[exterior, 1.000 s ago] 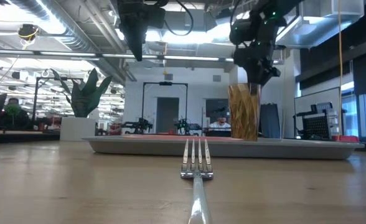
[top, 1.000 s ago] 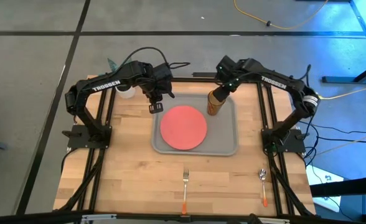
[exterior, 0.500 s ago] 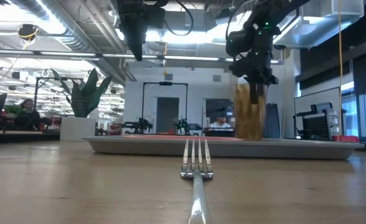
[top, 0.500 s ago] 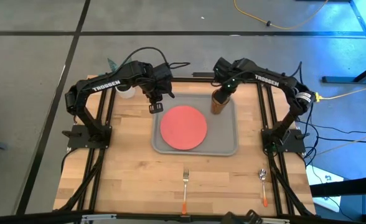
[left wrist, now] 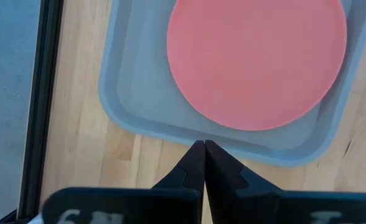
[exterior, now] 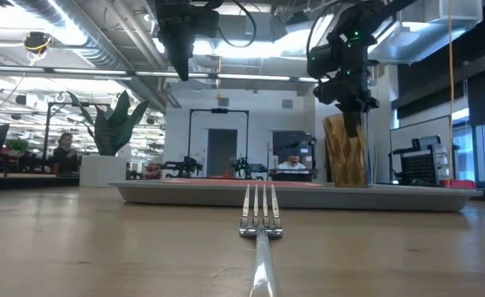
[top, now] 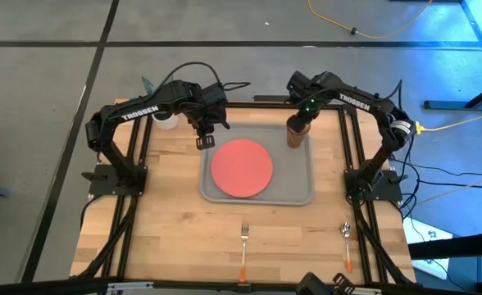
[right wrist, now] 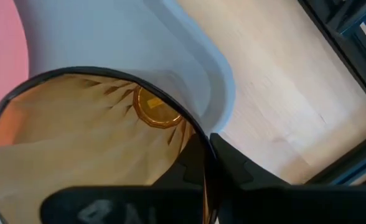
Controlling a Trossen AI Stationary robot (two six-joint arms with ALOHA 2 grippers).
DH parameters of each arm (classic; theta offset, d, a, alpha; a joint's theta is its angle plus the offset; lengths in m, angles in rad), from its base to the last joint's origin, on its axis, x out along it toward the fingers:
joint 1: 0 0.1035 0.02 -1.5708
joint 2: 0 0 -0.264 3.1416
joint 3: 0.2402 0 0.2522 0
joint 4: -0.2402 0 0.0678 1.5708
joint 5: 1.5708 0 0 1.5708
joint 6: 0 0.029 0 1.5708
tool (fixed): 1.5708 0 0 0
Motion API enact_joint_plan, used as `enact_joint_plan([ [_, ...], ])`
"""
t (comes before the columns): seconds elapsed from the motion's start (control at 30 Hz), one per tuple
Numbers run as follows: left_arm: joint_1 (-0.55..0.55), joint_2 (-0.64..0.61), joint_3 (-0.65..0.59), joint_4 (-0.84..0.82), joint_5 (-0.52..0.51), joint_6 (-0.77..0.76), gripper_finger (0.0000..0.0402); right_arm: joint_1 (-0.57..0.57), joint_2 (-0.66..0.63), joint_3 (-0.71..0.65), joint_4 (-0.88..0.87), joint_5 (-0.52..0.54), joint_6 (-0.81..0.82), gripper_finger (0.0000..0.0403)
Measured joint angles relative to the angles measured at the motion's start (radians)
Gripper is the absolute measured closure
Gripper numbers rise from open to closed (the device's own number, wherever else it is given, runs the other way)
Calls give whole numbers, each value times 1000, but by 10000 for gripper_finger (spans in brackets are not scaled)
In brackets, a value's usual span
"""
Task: Pick and place plate/cup/fork/spoon on tray
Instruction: Adjust the brown cup, then adjust the pink plate
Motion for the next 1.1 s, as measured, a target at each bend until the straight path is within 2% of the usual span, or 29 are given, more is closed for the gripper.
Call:
enact_joint_plan([
  [0.17, 0, 0, 0, 11, 0, 0, 401, 0, -1, -5, 8, -1, -11, 391],
  [0.53, 0, 0, 0, 7, 0, 0, 401, -3, 2, -8, 17, 2, -10, 311],
  [0.83, 0, 0, 0, 1, 0, -1, 401, -3, -2, -8, -22, 2, 4, 304],
  [1.1, 0, 0, 0, -1, 0, -2, 401, -4, -67, -7, -1, 8, 30, 303],
])
